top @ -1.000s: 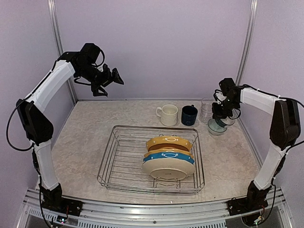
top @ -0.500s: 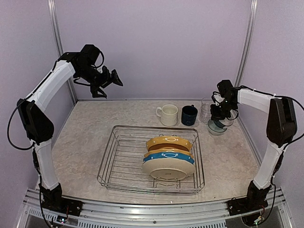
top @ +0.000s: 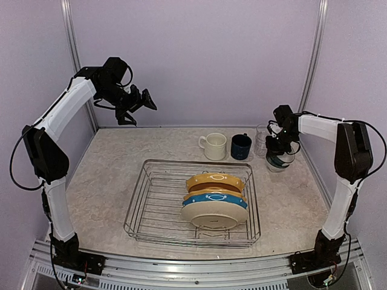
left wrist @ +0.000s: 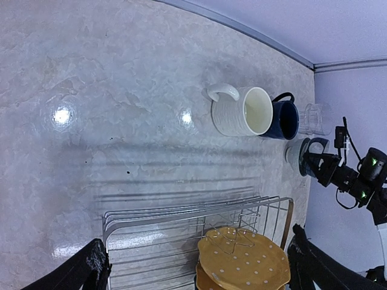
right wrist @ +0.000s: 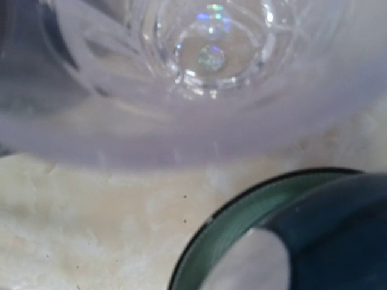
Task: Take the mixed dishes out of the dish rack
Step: Place the bowl in the bowl.
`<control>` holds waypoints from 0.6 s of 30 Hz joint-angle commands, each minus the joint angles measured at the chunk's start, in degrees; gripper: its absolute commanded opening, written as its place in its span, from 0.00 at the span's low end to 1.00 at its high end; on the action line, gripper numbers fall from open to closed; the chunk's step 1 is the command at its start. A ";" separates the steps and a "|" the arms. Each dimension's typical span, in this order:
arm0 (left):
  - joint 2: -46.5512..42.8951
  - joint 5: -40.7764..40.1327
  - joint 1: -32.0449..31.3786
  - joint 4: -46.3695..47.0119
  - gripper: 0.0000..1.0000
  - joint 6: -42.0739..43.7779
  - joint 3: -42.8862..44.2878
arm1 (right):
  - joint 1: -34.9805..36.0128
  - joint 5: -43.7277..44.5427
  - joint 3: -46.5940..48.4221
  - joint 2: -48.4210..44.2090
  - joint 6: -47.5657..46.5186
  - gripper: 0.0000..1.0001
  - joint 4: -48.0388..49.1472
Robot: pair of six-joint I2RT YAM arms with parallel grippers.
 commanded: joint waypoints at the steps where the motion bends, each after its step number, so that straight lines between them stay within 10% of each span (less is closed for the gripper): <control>1: 1.07 0.57 0.52 -1.22 0.99 -0.30 1.20 | -0.04 0.61 2.14 0.34 -0.24 0.13 1.27; 18: 1.26 2.53 0.60 -1.72 0.99 -0.20 0.88 | 1.42 -0.72 4.29 -6.37 1.43 0.49 -4.29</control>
